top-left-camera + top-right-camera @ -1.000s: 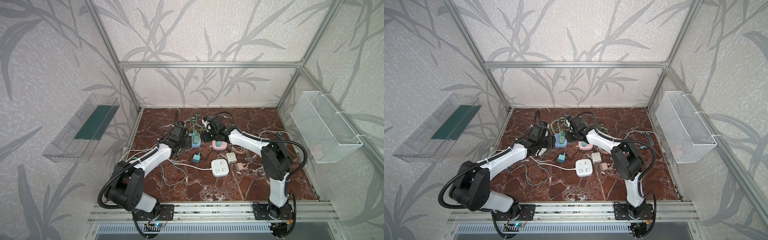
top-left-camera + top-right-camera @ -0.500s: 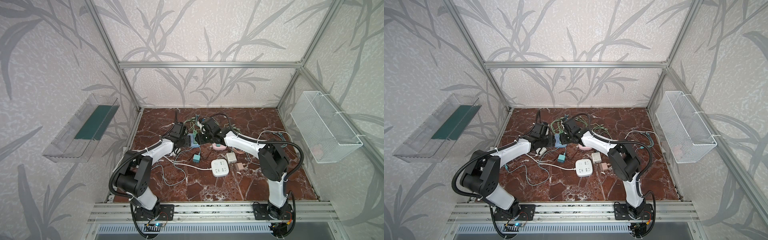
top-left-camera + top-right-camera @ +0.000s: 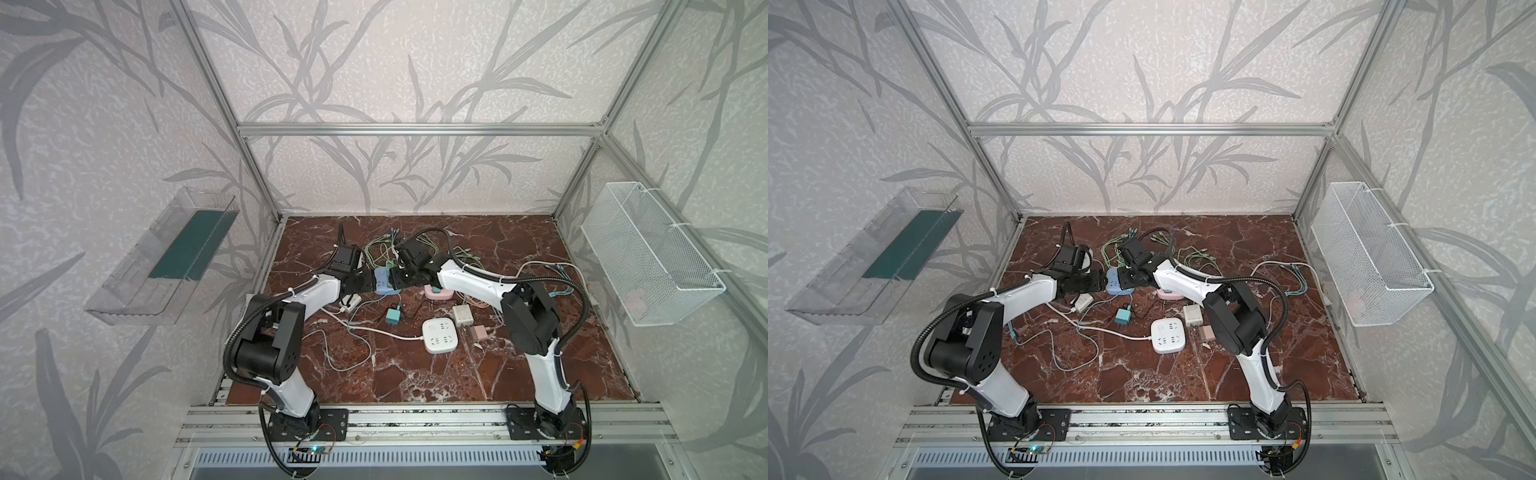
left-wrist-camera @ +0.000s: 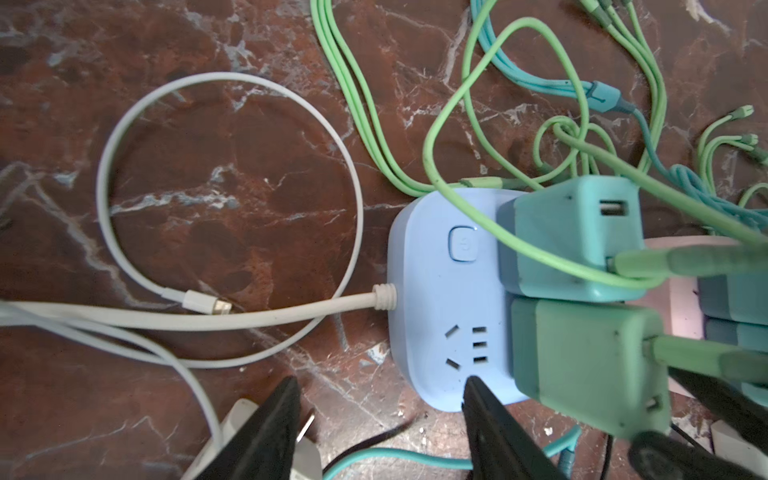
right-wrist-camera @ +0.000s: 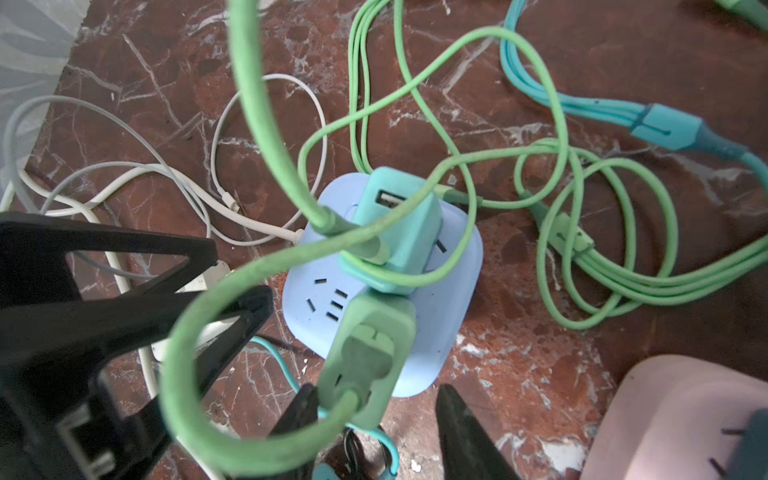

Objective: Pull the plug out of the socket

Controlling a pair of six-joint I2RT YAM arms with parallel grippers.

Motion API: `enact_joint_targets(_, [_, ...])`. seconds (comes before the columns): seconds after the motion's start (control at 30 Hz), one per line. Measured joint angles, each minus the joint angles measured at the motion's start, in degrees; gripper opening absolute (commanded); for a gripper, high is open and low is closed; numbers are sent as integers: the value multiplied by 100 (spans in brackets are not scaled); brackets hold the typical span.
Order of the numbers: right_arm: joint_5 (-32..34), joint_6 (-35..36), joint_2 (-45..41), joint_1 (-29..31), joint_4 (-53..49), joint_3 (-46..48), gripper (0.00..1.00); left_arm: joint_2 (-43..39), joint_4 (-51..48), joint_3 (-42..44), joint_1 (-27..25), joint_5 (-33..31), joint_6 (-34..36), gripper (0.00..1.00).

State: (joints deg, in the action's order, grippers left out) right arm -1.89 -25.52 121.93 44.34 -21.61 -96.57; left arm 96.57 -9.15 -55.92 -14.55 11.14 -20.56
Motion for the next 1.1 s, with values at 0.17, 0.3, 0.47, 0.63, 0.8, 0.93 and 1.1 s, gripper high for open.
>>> enact_joint_targets(0.17, [83, 11, 238, 52, -186, -385, 40, 168, 103, -2, 4, 275, 0, 62])
enact_joint_targets(0.3, [96, 17, 361, 79, -363, -490, 37, 221, 168, -11, 4, 439, -2, 60])
enact_joint_targets(0.47, [144, 13, 413, 101, -549, -592, 34, 308, 236, -39, 4, 557, -2, 59])
enact_joint_targets(0.63, [190, 15, 501, 101, -717, -776, 30, 409, 258, -39, 4, 627, -4, 58])
enact_joint_targets(0.8, [284, 52, 645, 101, -822, -1023, 28, 522, 382, -42, 4, 743, -42, 57])
enact_joint_targets(0.93, [385, 122, 708, 101, -885, -1137, 28, 573, 503, -42, 4, 835, -140, 56])
enact_joint_targets(1.1, [505, 203, 713, 111, -896, -1137, 38, 590, 713, -42, 55, 949, -330, 56])
